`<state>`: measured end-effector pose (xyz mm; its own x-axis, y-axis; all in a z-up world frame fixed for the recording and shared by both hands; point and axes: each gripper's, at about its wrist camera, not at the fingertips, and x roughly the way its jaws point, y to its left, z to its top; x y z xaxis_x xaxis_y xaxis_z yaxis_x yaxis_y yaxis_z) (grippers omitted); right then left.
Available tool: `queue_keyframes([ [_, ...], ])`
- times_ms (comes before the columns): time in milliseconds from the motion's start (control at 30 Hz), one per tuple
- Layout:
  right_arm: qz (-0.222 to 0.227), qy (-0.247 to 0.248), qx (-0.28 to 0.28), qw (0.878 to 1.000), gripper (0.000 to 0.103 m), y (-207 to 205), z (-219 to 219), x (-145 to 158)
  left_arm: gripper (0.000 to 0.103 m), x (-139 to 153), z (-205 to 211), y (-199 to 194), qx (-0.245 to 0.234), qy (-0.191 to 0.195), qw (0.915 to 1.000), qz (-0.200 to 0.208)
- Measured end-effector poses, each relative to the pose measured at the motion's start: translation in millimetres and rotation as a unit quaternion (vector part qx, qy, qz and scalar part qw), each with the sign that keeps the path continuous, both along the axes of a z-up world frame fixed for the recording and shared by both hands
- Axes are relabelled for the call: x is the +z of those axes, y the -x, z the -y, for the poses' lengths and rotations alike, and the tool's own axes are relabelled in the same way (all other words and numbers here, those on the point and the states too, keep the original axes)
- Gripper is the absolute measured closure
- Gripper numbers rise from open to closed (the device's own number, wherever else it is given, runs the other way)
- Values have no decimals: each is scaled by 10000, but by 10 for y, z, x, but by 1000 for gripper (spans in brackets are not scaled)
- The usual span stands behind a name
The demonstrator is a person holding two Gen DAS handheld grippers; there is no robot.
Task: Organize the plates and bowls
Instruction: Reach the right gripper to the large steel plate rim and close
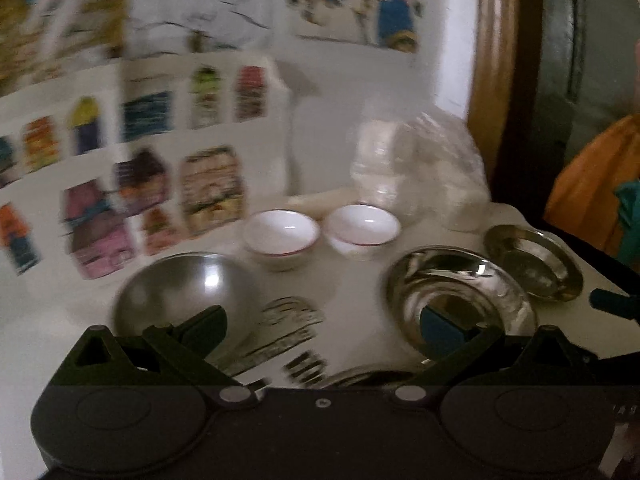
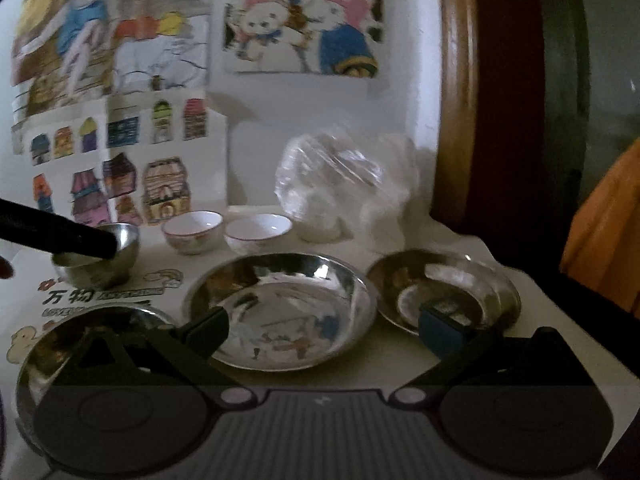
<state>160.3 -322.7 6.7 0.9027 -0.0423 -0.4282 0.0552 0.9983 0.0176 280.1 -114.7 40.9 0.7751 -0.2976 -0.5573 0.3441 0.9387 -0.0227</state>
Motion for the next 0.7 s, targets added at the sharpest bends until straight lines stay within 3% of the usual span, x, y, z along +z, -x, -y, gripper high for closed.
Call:
queue_keyframes([
  [233, -306, -406, -132, 9986, 0, -162, 149, -134, 1, -179, 378, -373, -379, -112, 9982, -451],
  [500, -575, -889, -225, 9941, 1, -344, 221, -246, 2, -380, 431, -669, -487, 75, 9942, -953],
  [700, -743, -1072, -290, 9910, 15, -454, 238, -296, 11, -444, 443, -758, -618, 111, 9919, -1101],
])
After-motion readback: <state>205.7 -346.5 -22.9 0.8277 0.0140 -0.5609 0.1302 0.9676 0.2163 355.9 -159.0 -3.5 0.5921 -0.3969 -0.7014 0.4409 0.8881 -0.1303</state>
